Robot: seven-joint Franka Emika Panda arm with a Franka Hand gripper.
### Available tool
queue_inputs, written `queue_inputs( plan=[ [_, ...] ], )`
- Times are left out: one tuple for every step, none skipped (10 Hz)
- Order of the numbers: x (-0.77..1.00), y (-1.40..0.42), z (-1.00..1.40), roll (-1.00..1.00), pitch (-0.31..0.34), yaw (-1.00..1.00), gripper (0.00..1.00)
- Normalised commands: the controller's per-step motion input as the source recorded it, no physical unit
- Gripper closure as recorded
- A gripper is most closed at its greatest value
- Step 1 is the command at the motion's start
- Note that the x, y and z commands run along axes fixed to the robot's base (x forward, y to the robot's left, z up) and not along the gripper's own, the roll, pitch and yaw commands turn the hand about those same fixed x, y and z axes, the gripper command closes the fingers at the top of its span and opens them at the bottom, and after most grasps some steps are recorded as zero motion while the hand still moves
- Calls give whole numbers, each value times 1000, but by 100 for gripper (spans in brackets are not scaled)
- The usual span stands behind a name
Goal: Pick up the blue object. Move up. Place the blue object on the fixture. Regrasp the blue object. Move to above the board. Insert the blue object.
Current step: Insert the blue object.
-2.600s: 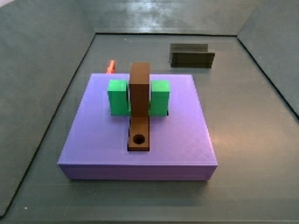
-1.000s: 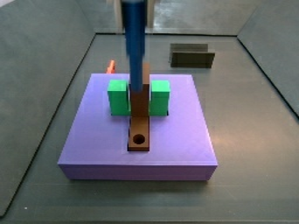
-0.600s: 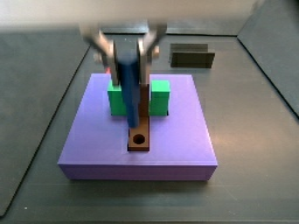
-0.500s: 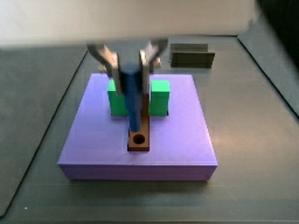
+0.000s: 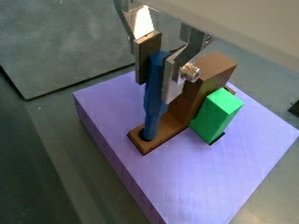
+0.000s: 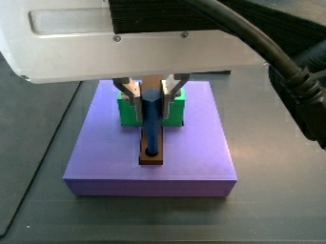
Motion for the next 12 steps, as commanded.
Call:
queue_inputs(
  plan=[
    [0, 0, -343, 34, 0, 0, 100],
    [-23, -3, -274, 0, 0, 0, 100],
    [-23, -77, -109, 0, -9, 60, 100],
    [0, -123, -91, -10, -7, 54, 100],
    [0, -97, -80, -11, -3, 34, 100],
    [0, -131, 0, -6, 3, 74, 100],
    [0, -83, 0, -41, 0, 54, 100],
    [11, -3, 0, -73, 0, 37, 100],
    [0, 0, 0, -71, 0, 23, 100],
    [26, 0, -66, -40, 0, 57, 100],
    [94, 51, -226, 0, 0, 23, 100],
    [274, 20, -463, -17, 0, 0, 100]
  ],
)
